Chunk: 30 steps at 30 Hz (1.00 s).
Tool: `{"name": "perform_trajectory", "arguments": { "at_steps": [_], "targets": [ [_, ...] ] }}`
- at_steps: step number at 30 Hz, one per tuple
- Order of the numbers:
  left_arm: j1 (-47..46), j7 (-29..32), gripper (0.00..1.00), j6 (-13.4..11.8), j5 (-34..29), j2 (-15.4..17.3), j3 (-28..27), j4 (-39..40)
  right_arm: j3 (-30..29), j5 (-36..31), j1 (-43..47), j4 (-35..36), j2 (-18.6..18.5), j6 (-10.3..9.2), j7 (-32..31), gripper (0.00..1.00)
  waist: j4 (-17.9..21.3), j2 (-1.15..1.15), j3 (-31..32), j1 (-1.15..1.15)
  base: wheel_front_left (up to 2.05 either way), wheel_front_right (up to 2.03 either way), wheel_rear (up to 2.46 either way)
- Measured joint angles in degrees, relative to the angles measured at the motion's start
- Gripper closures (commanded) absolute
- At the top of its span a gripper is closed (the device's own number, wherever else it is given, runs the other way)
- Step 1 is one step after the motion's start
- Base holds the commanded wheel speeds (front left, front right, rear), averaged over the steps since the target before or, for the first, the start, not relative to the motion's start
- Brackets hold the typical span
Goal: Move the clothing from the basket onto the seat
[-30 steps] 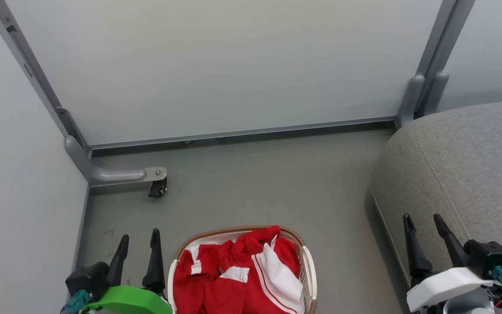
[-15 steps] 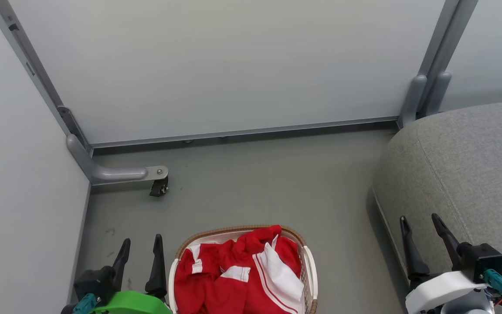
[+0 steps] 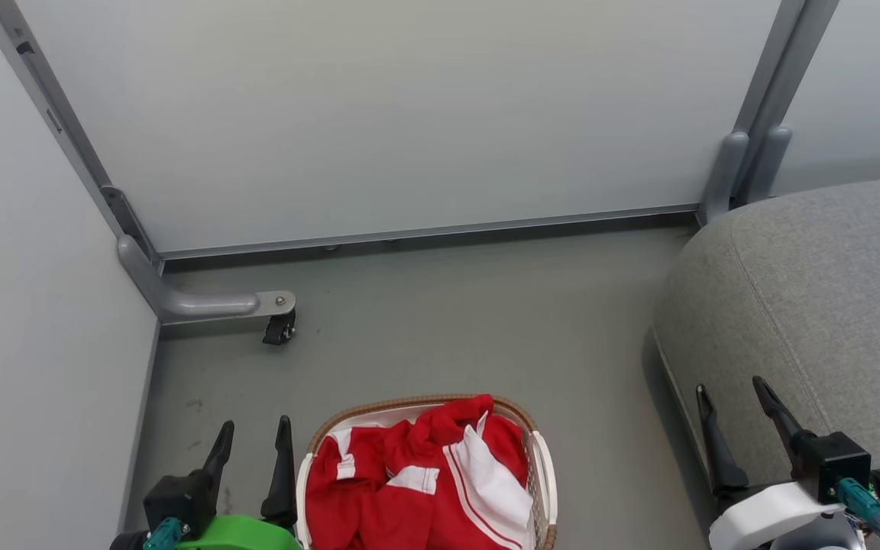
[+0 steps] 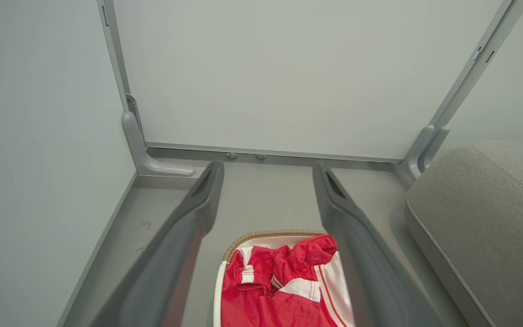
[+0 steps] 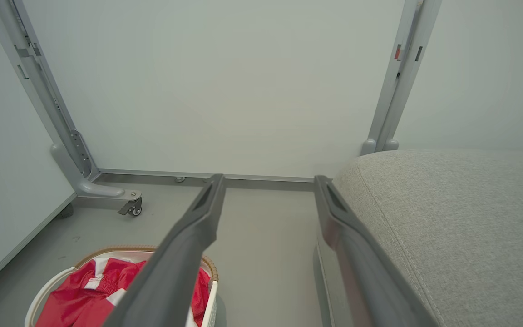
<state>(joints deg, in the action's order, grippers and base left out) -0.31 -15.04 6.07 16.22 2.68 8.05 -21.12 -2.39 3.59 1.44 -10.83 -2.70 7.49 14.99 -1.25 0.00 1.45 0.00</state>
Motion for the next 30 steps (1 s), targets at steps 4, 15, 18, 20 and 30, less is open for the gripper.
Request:
{"name": "perform_trajectory", "arguments": {
  "at_steps": [4, 15, 18, 20, 30],
  "targets": [
    [0.0, 0.0, 0.0, 0.0, 0.0, 0.0, 0.0, -0.1, 0.0, 0.0, 0.0, 0.0, 0.0, 0.0, 0.0, 0.0, 0.0, 0.0, 0.0, 0.0, 0.0, 0.0, 0.0],
    [0.0, 0.0, 0.0, 0.0, -0.2, 0.0, 0.0, -0.3, -0.1, 0.0, 0.0, -0.2, 0.0, 0.0, 0.0, 0.0, 0.1, 0.0, 0.1, 0.0, 0.0, 0.0, 0.0],
    [0.0, 0.0, 0.0, 0.0, -0.2, 0.0, 0.0, -0.3, 0.0, -0.1, 0.0, -0.2, 0.0, 0.0, 0.0, 0.0, 0.1, 0.0, 0.1, 0.0, 0.0, 0.0, 0.0],
    [0.1, 0.0, 0.0, 0.0, -0.3, 0.0, 0.2, -0.3, 0.0, -0.1, 0.1, -0.2, 0.0, 0.0, 0.0, 0.0, 0.2, 0.0, 0.1, 0.0, 0.0, 0.0, 0.0],
    [-1.2, -0.1, 0.0, 0.3, -1.6, 0.0, 2.7, -0.9, 1.0, -0.2, 0.0, 0.6, 0.0, 0.0, 0.0, 0.0, 1.0, 0.0, -1.9, 0.0, 0.0, 0.0, 0.0]
  ]
}}
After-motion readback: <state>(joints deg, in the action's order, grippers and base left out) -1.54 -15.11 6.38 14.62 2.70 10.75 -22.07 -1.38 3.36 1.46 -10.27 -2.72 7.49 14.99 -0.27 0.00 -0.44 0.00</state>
